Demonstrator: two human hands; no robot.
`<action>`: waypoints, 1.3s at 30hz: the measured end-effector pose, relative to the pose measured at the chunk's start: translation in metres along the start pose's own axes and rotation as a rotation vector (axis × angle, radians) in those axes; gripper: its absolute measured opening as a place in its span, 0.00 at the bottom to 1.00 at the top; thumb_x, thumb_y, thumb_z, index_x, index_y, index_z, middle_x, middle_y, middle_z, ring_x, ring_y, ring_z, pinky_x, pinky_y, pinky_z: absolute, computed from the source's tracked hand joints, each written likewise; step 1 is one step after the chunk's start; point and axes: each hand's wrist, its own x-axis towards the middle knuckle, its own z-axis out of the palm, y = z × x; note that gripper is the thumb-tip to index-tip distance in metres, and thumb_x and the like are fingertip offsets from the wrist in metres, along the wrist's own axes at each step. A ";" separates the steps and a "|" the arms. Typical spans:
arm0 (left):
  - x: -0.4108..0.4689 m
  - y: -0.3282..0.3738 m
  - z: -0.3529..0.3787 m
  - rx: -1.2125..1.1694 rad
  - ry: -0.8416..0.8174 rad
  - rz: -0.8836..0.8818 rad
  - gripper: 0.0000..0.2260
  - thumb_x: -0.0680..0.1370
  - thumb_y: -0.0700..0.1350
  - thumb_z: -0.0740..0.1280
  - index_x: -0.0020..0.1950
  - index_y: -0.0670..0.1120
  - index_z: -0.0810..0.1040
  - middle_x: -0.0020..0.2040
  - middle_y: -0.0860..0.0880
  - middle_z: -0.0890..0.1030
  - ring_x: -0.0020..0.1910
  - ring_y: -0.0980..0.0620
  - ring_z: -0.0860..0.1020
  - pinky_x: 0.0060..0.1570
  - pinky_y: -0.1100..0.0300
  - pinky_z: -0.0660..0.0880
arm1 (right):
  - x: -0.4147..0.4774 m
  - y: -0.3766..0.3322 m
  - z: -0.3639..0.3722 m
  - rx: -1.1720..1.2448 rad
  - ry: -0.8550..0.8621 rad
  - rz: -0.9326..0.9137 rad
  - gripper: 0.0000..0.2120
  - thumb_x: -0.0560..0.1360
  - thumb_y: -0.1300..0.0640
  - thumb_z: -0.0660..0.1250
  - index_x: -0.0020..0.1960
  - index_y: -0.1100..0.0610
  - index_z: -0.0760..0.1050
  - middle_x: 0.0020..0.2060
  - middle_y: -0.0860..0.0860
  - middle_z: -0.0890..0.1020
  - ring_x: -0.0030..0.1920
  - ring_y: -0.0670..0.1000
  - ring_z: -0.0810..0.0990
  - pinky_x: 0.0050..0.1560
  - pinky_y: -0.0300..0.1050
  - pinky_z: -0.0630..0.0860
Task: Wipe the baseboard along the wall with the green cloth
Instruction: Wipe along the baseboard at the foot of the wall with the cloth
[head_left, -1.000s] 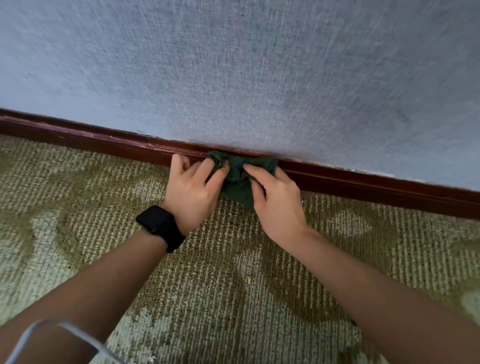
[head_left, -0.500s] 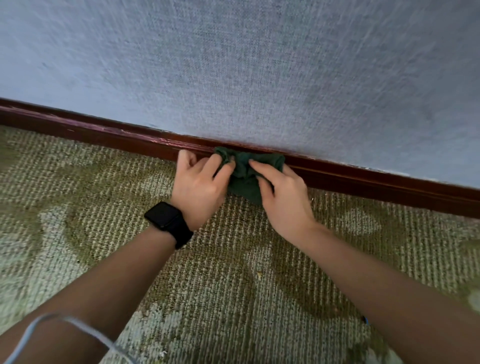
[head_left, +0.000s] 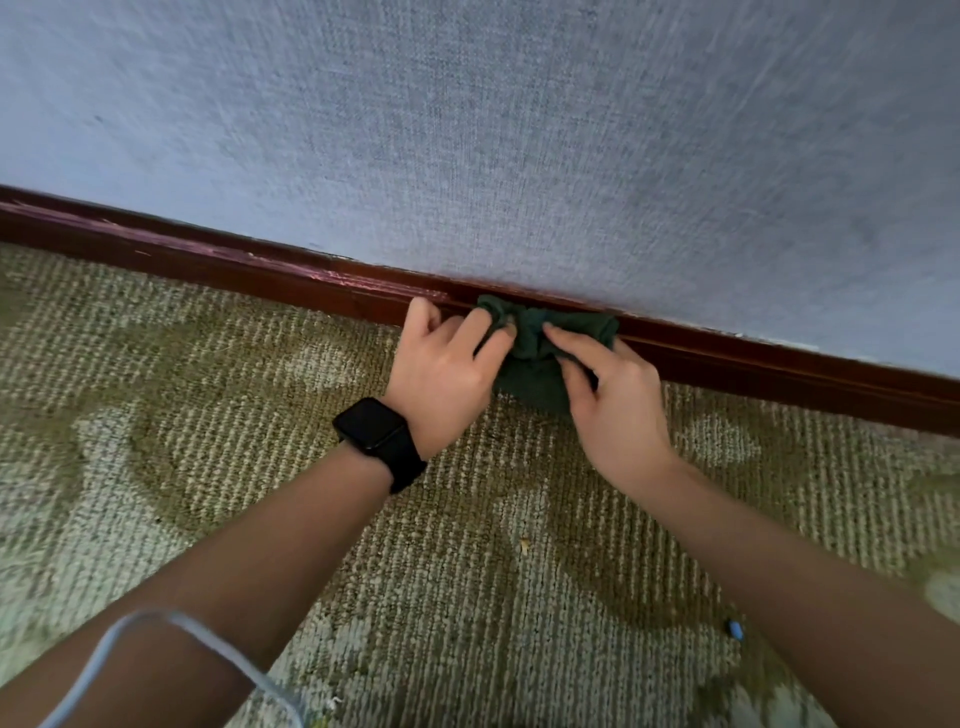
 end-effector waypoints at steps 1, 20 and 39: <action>-0.003 -0.006 -0.001 0.000 -0.012 -0.006 0.05 0.71 0.33 0.68 0.45 0.37 0.82 0.35 0.42 0.79 0.26 0.47 0.74 0.37 0.54 0.59 | 0.002 -0.005 0.004 0.004 -0.009 0.001 0.16 0.75 0.68 0.64 0.62 0.57 0.76 0.53 0.58 0.79 0.50 0.56 0.79 0.54 0.45 0.76; -0.026 -0.019 -0.022 -0.411 0.019 -0.496 0.19 0.69 0.30 0.71 0.59 0.31 0.75 0.50 0.31 0.73 0.47 0.39 0.76 0.48 0.67 0.69 | 0.019 -0.057 0.010 -0.674 -0.100 -0.302 0.22 0.69 0.62 0.72 0.62 0.59 0.75 0.52 0.66 0.73 0.52 0.66 0.72 0.48 0.56 0.73; -0.011 -0.042 -0.062 0.024 -0.275 0.070 0.17 0.63 0.31 0.77 0.51 0.32 0.81 0.44 0.36 0.82 0.41 0.38 0.81 0.38 0.51 0.80 | 0.039 -0.074 0.002 -0.863 -0.386 -0.377 0.22 0.77 0.64 0.57 0.71 0.60 0.63 0.64 0.57 0.66 0.64 0.58 0.64 0.56 0.52 0.72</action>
